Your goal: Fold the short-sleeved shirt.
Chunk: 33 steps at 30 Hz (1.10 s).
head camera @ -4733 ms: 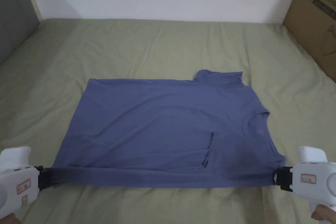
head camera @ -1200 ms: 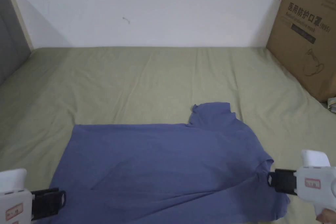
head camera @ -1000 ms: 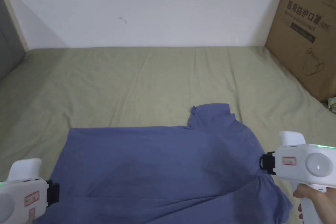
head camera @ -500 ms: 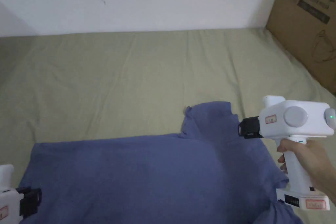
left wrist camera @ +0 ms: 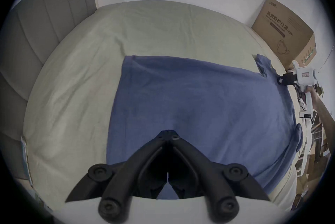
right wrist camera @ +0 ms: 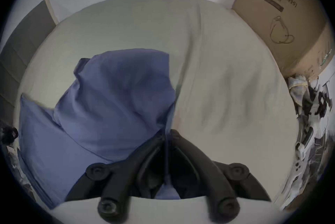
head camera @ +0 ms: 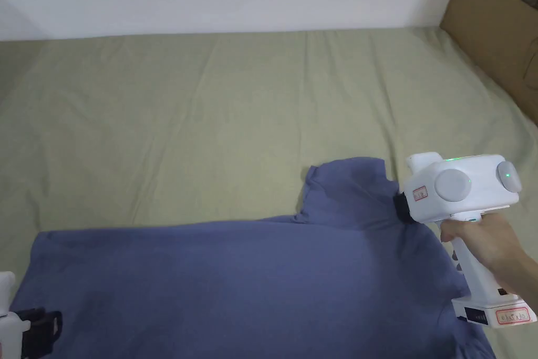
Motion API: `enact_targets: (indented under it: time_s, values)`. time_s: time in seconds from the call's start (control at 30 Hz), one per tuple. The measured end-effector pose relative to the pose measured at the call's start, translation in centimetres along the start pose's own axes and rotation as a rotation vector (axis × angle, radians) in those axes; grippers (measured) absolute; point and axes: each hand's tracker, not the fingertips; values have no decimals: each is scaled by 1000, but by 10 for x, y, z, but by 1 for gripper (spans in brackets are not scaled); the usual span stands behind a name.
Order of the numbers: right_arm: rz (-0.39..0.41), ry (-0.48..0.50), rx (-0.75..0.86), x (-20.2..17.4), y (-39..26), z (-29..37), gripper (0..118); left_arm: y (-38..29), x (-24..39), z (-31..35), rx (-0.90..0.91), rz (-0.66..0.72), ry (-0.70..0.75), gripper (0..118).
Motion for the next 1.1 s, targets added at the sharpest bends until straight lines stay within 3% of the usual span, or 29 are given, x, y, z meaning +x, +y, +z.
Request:
enact_targets:
  time_s: [0.13, 0.2, 0.3, 0.33, 0.37, 0.43, 0.47, 0.53, 0.77, 0.8, 0.83, 0.87, 0.9, 0.93, 0.97, 1.0, 1.1]
  values:
    - [22, 12, 48, -6, 2, 33, 3, 2, -9, 9, 12, 19, 9, 0]
    - [7, 81, 74, -4, 7, 45, 3, 6, -14, 10, 15, 29, 15, 0]
    - [29, 51, 96, -5, 13, 55, 3, 18, -26, 4, 19, 33, 10, 0]
    - [19, 45, 91, -2, 15, 54, 3, 25, -29, 0, 30, 40, 11, 9]
    - [4, 49, 80, 1, 15, 53, 3, 31, -33, -4, 43, 51, 16, 25]
    - [-36, 58, 69, 5, 13, 47, 3, 51, -44, -17, 65, 99, 15, 77]
    - [-40, 58, 67, 6, 11, 46, 3, 60, -46, -24, 58, 106, 20, 91]
    - [-42, 52, 60, 7, 7, 41, 3, 79, -50, -43, 56, 95, 42, 99]
    - [-52, 54, 37, 10, 5, 27, 3, 121, -63, -111, -3, 129, 65, 97]
    - [-54, 54, 35, 10, 5, 26, 3, 118, -63, -118, -38, 162, 29, 86]
    - [-57, 55, 32, 9, 6, 25, 3, 116, -61, -127, -79, 130, 110, 73]
    - [-62, 57, 32, 9, 6, 25, 3, 115, -60, -130, -86, 100, 152, 70]
    - [-69, 62, 30, 9, 6, 26, 3, 117, -48, -115, -42, 54, 105, 61]
    - [-70, 67, 29, 10, 6, 28, 3, 119, -43, -106, -18, 34, 128, 23]
    - [-70, 69, 32, 11, 6, 31, 3, 121, -41, -101, -9, 29, 107, 1]
    - [-72, 74, 37, 11, 6, 34, 3, 122, -39, -97, -15, 47, 40, 1]
    - [-97, 87, 61, 13, 5, 52, 3, 122, -36, -83, -25, -34, 88, 1]
